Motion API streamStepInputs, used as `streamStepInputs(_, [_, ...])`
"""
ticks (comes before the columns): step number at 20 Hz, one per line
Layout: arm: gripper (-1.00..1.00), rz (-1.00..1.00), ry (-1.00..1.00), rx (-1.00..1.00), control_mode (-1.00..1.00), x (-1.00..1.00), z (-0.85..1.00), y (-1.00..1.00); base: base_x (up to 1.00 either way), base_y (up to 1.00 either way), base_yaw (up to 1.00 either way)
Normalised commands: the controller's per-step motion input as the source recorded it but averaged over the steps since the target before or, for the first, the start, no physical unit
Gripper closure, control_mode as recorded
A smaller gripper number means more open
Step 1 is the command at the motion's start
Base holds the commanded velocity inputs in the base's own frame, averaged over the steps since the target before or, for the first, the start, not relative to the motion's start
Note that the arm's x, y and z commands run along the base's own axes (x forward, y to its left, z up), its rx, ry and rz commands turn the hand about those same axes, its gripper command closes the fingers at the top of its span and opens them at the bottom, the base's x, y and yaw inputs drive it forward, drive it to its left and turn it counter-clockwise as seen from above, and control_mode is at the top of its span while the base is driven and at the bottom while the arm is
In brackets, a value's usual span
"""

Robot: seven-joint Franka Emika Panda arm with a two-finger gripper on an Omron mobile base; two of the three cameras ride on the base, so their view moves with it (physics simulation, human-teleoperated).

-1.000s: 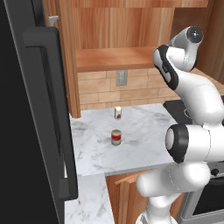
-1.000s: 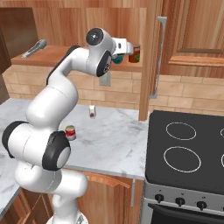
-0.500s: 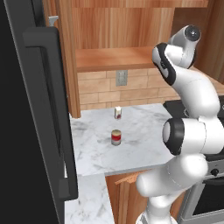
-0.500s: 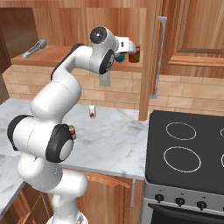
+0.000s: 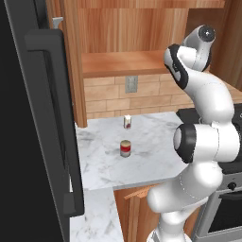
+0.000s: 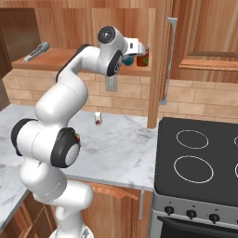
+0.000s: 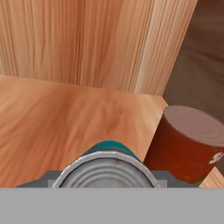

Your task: Pick the cans from the counter and place them in their designated side in the cabinet.

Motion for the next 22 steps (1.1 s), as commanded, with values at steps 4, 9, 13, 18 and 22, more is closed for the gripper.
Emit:
streamStepInputs(4, [1.00, 0.00, 0.02, 0.00, -1.00, 0.11, -0.13, -0.01, 0.00, 0.00, 0.00])
streamStepInputs(9, [1.00, 0.00, 0.00, 0.00, -1.00, 0.09, -0.16, -0.02, 0.00, 0.00, 0.00])
streamStepInputs(13, [-1.00, 0.00, 0.00, 0.00, -1.00, 0.07, -0.18, 0.00, 0.00, 0.00, 0.00])
streamStepInputs(18, [-1.00, 0.00, 0.00, 0.00, -1.00, 0.07, -0.11, -0.02, 0.00, 0.00, 0.00])
streamStepInputs(22, [-1.00, 0.00, 0.00, 0.00, -1.00, 0.12, -0.01, -0.07, 0.00, 0.00, 0.00])
